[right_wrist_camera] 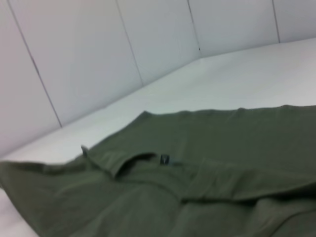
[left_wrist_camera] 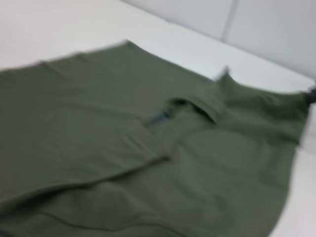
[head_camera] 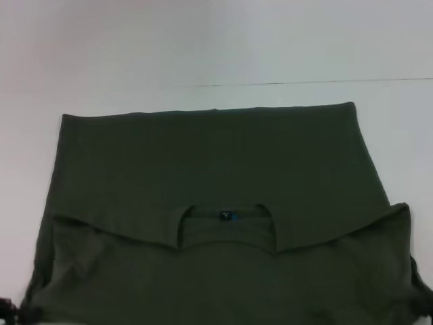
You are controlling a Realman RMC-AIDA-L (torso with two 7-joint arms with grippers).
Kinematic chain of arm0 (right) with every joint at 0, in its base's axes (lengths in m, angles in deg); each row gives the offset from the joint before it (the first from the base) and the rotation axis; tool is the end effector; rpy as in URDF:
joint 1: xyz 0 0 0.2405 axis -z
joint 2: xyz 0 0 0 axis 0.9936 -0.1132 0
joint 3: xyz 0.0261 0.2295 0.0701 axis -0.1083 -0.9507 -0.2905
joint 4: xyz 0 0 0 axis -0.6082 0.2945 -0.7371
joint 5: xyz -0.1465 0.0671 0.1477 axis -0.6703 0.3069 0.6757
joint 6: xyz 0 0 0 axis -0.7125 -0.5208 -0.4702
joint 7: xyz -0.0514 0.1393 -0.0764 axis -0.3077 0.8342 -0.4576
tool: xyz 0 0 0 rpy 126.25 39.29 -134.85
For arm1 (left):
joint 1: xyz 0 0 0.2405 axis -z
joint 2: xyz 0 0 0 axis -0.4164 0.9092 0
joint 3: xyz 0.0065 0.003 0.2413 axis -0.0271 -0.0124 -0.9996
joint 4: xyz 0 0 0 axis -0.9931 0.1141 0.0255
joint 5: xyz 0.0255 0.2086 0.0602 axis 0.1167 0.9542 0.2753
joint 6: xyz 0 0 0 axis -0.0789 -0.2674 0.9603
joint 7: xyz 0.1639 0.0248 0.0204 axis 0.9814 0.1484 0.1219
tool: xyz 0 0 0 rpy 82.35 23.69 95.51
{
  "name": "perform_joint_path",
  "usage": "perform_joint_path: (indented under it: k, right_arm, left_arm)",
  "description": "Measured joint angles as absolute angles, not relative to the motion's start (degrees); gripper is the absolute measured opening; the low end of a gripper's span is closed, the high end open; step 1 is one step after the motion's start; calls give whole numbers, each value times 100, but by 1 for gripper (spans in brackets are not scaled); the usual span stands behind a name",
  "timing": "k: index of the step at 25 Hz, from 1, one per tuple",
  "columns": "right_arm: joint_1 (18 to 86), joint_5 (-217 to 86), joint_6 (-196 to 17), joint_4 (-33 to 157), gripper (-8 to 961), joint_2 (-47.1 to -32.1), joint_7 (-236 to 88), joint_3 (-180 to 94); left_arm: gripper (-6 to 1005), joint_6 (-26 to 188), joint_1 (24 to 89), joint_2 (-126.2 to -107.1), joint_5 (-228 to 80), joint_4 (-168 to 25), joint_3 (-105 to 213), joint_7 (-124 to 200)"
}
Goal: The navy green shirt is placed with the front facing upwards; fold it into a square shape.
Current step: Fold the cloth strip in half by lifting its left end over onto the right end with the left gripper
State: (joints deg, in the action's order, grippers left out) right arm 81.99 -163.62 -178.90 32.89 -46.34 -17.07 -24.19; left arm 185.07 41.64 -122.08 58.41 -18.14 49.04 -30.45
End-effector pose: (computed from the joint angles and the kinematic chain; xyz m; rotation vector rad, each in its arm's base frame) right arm 0.3693 0.1702 0.0059 -2.3326 0.8687 0.7518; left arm -0.3483 0.2099 0.0551 -2.6861 -0.7870 -0.4107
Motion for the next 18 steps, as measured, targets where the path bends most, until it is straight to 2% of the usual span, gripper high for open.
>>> perform_joint_path:
  k: [3, 9, 18]
  right_arm:
    - [8081, -16362, -18057, 2945, 50, -4633, -1018, -2546]
    - [7800, -16361, -18211, 2436, 51, -4615, 13, -2829]
    - [7184, -16344, -18221, 2319, 51, -4418, 1109, -3102]
  left_arm:
    - [20, 18504, 4226, -12152, 5805, -1917, 5268, -3232]
    - [21, 18440, 4304, -12156, 5703, -1983, 5327, -3687]
    - [23, 18357, 4410, -12164, 4996, -2116, 5335, -4367]
